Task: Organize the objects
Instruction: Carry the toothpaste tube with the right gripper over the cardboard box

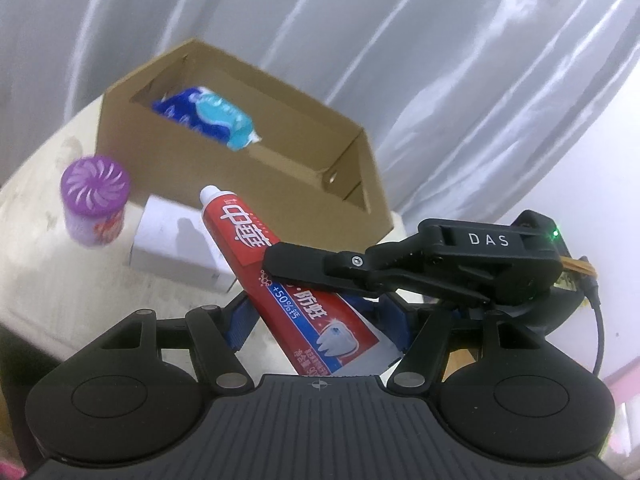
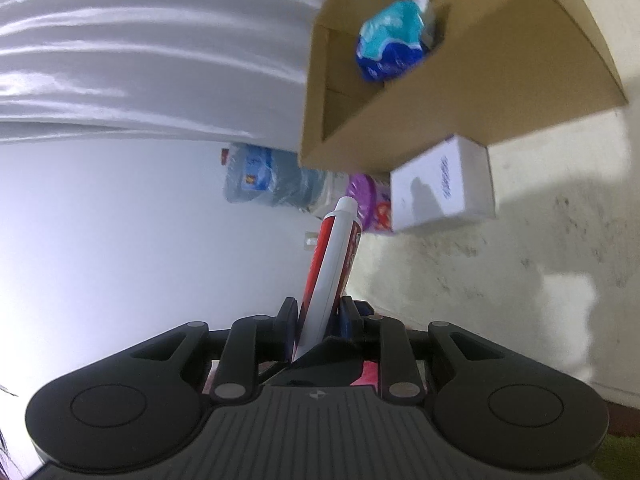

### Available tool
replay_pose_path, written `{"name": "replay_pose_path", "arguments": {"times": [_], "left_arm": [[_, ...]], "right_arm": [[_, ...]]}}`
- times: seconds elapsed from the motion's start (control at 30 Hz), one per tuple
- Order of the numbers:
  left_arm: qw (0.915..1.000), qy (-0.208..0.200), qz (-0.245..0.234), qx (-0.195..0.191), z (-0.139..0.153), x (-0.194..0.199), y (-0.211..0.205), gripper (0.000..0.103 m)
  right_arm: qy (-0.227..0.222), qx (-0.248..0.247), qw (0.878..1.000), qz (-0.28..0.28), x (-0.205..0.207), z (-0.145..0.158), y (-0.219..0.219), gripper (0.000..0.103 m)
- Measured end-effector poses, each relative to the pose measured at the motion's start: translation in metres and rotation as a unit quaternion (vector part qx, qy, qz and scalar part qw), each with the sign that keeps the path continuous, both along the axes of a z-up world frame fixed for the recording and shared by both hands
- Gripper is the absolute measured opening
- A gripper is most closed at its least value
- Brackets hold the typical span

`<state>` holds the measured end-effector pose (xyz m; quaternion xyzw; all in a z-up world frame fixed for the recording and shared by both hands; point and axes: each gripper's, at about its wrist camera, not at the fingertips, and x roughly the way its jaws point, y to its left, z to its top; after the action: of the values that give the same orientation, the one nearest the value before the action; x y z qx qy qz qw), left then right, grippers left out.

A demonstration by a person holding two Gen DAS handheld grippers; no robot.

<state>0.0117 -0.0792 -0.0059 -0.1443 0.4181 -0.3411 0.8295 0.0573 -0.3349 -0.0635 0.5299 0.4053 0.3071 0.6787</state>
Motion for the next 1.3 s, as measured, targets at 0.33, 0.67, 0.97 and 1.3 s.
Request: {"name": "replay_pose_path", "arguments": {"times": [0.33,0.67,0.97,1.3], "left_arm": [[0.9985,-0.031,-0.046,-0.001,0.034,0.054,-0.041,0.065],[0.9965,-0.021,-0.081,0.008,0.036,0.128,-0.097,0.065],[0.9961,0.03,-0.082,0.006,0.005,0.174,-0.128,0.065],[0.9889,0.068,-0.132,0.008,-0.014,0.179,-0.164,0.064]], "right_arm": [[-0.037,0.006,0.998,-0.053,0.03,0.039,-0.036,0.025],[-0.038,-0.006,0.995,-0.095,0.093,0.047,-0.086,0.026],[-0.018,-0.074,0.993,-0.087,0.15,0.036,-0.104,0.027],[-0.023,-0.245,0.959,-0.138,0.151,0.045,-0.112,0.031]]}}
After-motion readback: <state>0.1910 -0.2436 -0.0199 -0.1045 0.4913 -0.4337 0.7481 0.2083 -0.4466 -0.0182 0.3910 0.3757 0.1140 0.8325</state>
